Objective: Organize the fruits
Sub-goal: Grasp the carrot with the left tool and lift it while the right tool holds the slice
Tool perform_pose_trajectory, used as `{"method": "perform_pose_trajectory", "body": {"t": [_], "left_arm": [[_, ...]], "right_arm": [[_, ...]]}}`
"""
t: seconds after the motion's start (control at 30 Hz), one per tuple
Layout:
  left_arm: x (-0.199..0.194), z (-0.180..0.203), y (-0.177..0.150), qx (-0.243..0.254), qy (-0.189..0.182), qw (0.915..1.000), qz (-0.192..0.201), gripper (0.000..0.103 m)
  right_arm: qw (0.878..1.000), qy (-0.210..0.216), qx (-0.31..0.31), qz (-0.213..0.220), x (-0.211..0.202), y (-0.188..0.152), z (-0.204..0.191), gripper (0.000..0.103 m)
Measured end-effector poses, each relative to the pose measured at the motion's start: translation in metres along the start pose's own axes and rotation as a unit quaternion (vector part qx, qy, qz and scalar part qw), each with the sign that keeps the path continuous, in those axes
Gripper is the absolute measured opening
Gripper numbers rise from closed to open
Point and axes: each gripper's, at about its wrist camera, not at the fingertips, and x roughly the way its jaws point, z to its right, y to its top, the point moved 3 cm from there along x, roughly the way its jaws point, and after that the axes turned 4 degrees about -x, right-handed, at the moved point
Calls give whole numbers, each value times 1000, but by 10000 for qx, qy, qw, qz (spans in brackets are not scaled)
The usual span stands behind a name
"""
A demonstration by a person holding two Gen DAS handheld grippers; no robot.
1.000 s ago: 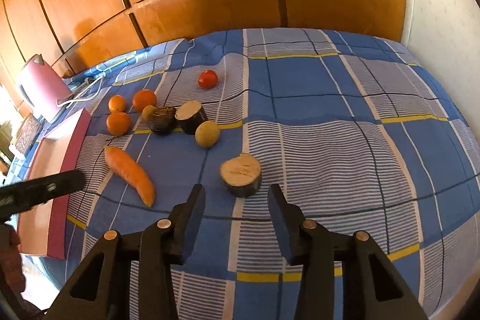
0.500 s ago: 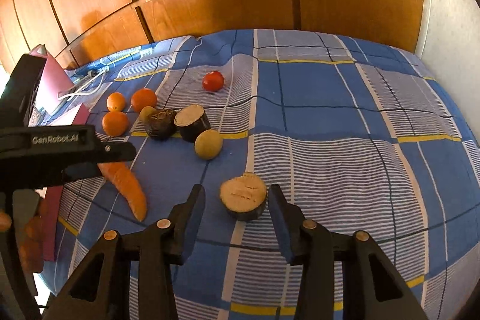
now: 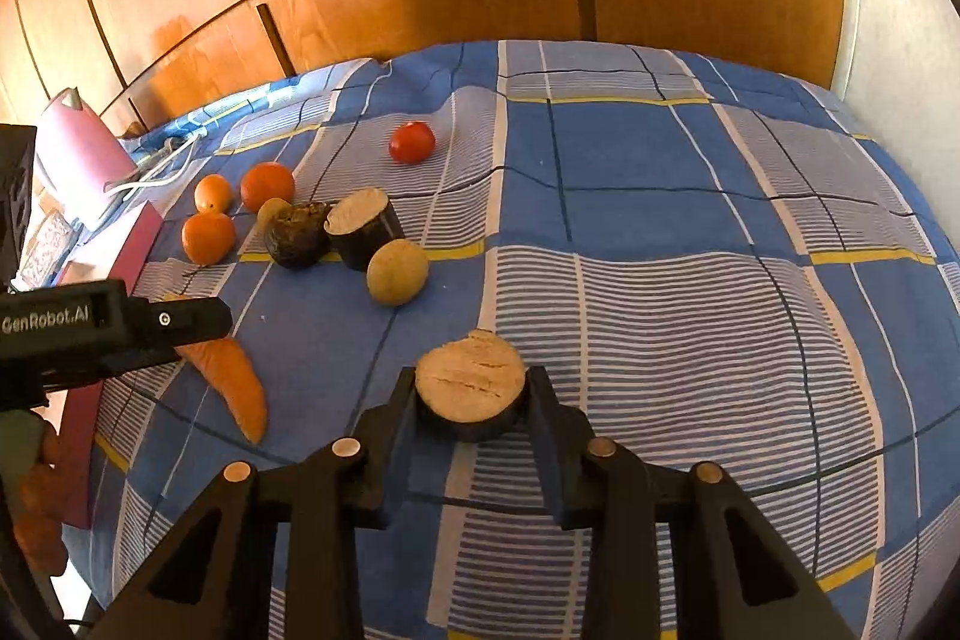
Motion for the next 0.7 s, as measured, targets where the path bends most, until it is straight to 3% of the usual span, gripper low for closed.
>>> {"method": "perform_pose_trajectory", "body": {"t": [0.1,0.17,0.2,0.57,0.7], "left_arm": [[5,3,2,-120,70,9999,6,70],[7,4,3,-205,178,9996,31,67],[7,5,4,-186,244,9995,63,47],[0,-1,-7,470,-383,9981,-73,42],[-14,5,-11,658,-663,9955,176,37]], "right_arm": [[10000,15,28,6,0,0,0,35],[10000,-10,24,8,0,0,0,35],[10000,-22,16,10,0,0,-1,35],[10000,40,-49,24,0,-1,1,35],[9999,16,-105,12,-1,0,0,34]]}}
